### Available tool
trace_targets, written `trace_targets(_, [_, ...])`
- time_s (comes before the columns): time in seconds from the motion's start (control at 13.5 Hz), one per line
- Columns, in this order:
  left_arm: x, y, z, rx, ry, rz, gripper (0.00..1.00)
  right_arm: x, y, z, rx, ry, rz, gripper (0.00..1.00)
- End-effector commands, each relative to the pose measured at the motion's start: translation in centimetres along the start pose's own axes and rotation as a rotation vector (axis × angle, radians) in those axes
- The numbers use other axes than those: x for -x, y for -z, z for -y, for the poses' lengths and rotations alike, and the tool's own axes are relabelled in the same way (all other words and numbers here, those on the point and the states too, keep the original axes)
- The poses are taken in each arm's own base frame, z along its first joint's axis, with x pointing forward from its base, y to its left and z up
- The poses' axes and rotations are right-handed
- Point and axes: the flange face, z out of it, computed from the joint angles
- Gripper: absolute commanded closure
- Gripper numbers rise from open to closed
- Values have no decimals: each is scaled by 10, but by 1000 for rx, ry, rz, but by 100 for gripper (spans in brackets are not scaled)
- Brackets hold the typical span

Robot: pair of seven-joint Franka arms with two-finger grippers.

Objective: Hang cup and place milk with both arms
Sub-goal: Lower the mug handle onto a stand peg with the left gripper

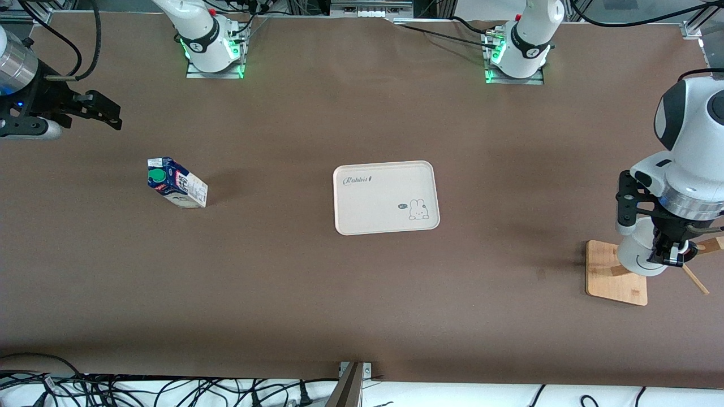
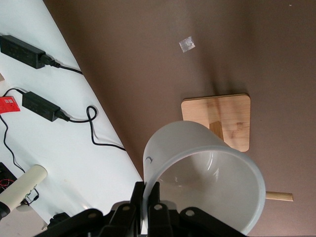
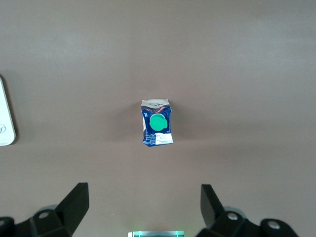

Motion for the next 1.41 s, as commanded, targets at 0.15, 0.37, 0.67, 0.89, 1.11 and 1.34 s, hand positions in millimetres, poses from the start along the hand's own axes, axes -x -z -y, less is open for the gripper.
trace_targets(0.15, [11,-13,-24,78,-44,-10,90,-1,6,-1,10,19,4,0])
trace_targets(0.37, [14,-16,-27,91,-53,-9,51,-1,7,1,10,22,2,0])
trace_targets(0.67, [24,-22,-33,109,-24,-13,0,-1,6,-1,10,18,4,0])
trace_targets(0.89, [31,-12,-33,89,52,-65,0,-1,6,-1,10,19,4,0])
trace_targets(1.11, [46,7,-41,84,306,-136,0,-1,7,-1,10,18,2,0])
trace_targets(1.34, [48,29,-50,143,643,-144,0,-2,8,1,10,18,-7,0])
